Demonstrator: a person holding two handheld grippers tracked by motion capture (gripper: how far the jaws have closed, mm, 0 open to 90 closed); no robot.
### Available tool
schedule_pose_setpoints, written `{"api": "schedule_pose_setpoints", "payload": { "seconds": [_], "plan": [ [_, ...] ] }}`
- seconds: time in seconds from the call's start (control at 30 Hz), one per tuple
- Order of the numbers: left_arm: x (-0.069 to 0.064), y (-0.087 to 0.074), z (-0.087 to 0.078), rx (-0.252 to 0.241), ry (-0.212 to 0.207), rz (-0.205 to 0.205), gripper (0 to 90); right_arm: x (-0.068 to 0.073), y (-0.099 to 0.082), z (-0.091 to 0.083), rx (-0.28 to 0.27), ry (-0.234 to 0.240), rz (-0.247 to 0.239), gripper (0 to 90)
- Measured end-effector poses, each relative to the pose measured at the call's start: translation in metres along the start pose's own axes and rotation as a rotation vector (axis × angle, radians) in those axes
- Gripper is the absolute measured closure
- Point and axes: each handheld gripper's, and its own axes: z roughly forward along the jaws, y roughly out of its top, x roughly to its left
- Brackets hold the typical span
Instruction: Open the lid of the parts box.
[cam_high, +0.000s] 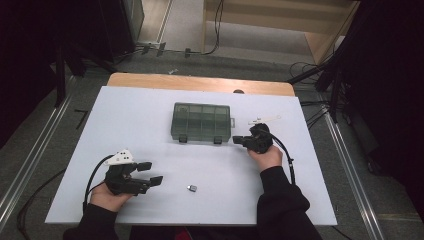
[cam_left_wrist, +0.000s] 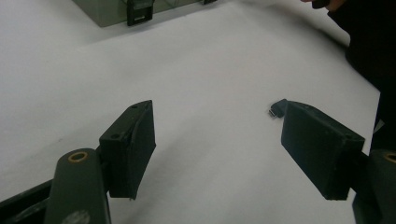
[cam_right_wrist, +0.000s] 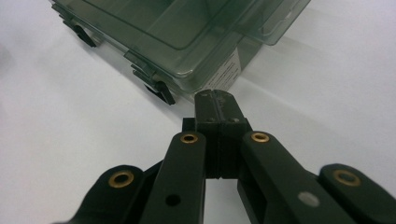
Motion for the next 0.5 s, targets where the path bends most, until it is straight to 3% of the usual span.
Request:
{"api": "schedule_pose_setpoints", "payload": {
  "seconds": [0.5],
  "plan": [
    [0.0001,0.0001,0.001,0.001,0.002,-0.001,26.6,0.0032,0.0001,0.0033,0.007,0.006,-0.009,87.9]
  ]
}}
